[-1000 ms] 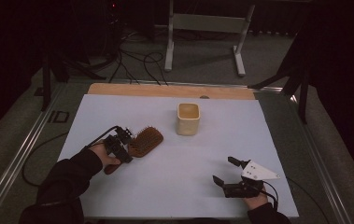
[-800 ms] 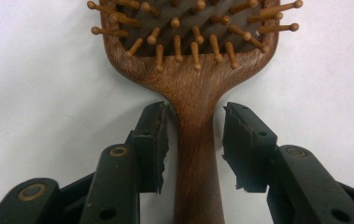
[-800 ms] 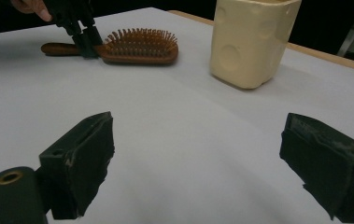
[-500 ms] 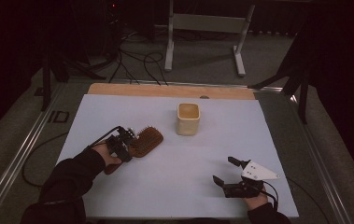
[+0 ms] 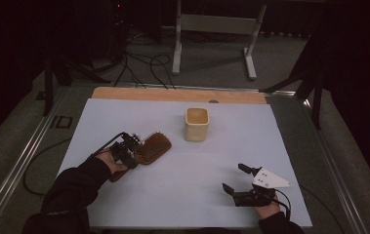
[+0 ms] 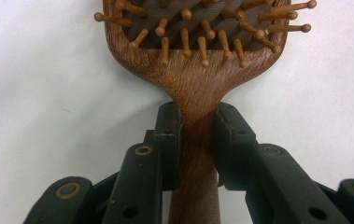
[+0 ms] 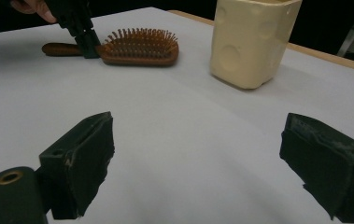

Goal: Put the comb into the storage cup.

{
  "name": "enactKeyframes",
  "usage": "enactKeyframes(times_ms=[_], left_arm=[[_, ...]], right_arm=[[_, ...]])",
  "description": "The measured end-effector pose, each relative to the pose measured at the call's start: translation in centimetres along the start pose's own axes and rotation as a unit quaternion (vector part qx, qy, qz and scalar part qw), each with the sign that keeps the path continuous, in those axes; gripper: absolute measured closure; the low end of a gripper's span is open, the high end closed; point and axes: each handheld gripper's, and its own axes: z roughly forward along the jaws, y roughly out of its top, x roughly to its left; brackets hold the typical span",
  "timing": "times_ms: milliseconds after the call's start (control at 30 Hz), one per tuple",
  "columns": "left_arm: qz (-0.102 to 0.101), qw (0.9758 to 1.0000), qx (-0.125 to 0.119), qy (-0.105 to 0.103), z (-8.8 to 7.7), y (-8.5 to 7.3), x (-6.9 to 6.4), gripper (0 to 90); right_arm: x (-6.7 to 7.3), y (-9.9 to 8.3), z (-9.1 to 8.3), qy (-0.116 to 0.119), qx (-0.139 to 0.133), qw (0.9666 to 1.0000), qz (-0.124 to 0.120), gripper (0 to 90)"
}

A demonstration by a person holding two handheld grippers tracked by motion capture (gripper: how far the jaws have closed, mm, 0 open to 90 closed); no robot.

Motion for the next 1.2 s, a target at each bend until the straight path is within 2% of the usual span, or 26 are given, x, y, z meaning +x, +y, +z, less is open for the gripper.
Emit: enactKeyframes(times_ms=[133, 367, 533, 700, 733, 967, 1067, 1200], left_arm=[[0.001, 1.0, -0.009, 0.003, -0.1, -0.2, -0.1, 73.6], [-0.005, 0.9996, -0.026, -0.008, -0.2, -0.7, 0.2, 73.7], [-0.007, 0.9983, -0.056, -0.017, -0.7, -1.2, 0.3, 73.8], [-0.009, 0.9962, -0.086, -0.012, -1.8, -1.5, 0.1, 73.7], [-0.009, 0.9962, -0.086, -0.012, -1.8, -1.5, 0.1, 73.7], [-0.01, 0.9889, -0.148, -0.013, -3.9, -2.2, -0.4, 73.7], [-0.006, 0.9871, -0.16, -0.007, -4.4, -2.3, -0.7, 73.7], [-0.004, 0.9833, -0.182, -0.009, -5.0, -2.5, -1.2, 73.7]], right_arm=[[0.0, 0.0, 0.0, 0.0, 0.0, 1.0, 0.0, 9.9], [-0.1, 0.0, -0.1, -0.003, 0.0, 1.0, 0.0, 9.9], [-0.1, 0.0, -0.1, -0.002, -0.001, 1.0, 0.001, 9.9], [-0.1, 0.0, -0.1, -0.003, 0.0, 1.0, -0.001, 9.9], [-0.1, 0.0, -0.1, -0.003, 0.0, 1.0, -0.001, 9.9], [-0.1, 0.0, 0.0, -0.002, 0.0, 1.0, -0.001, 9.9], [-0.1, 0.0, 0.0, -0.002, 0.0, 1.0, 0.0, 10.0], [0.0, 0.0, 0.0, -0.001, 0.001, 1.0, 0.001, 9.9]])
